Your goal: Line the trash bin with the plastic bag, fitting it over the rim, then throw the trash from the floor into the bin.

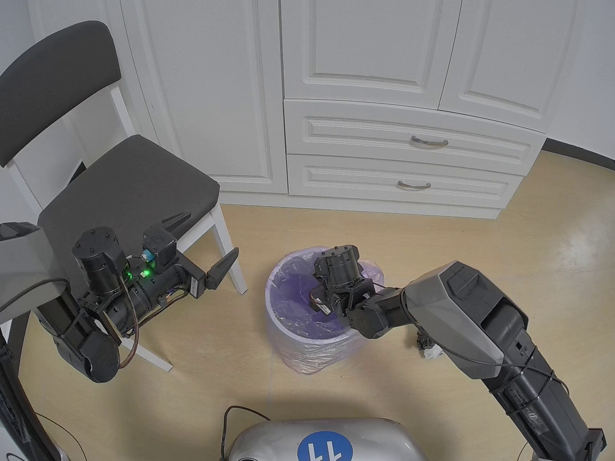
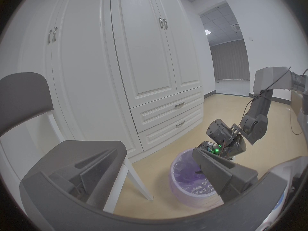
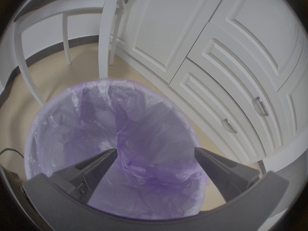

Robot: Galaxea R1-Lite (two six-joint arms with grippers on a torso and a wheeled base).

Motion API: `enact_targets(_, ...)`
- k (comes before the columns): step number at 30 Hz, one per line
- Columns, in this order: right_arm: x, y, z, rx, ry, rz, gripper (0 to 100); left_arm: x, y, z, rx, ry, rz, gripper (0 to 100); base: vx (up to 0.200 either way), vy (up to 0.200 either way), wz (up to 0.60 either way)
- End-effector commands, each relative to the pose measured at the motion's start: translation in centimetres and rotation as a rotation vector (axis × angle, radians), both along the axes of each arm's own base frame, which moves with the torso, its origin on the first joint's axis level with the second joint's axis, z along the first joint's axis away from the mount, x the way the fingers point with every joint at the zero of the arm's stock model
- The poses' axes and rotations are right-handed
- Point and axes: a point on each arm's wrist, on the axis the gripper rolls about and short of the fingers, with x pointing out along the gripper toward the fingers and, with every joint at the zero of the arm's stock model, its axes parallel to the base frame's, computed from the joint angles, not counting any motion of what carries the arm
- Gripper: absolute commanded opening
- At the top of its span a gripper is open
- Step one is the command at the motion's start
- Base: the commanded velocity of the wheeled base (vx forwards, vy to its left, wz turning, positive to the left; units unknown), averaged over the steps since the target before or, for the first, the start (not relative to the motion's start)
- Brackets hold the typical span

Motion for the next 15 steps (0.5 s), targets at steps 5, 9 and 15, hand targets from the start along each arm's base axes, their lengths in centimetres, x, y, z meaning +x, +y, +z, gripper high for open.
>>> enact_targets(5,0.1,1.1,-3.6,-0.124,-0.022,-0.027,100,-0.6,0.3,0.6,-0.002,-0.014,-0.002,100,0.000,0.000,0.00)
enact_targets(9,0.1,1.0,-4.1,-0.150,-0.019,-0.033,100,-0.7,0.3,0.6,0.000,-0.010,-0.012,100,0.000,0.000,0.00)
enact_targets(15,0.1,1.0,-4.3,-0.170,-0.020,-0.035,100,-0.7,0.2,0.5,0.003,-0.012,-0.017,100,0.000,0.000,0.00)
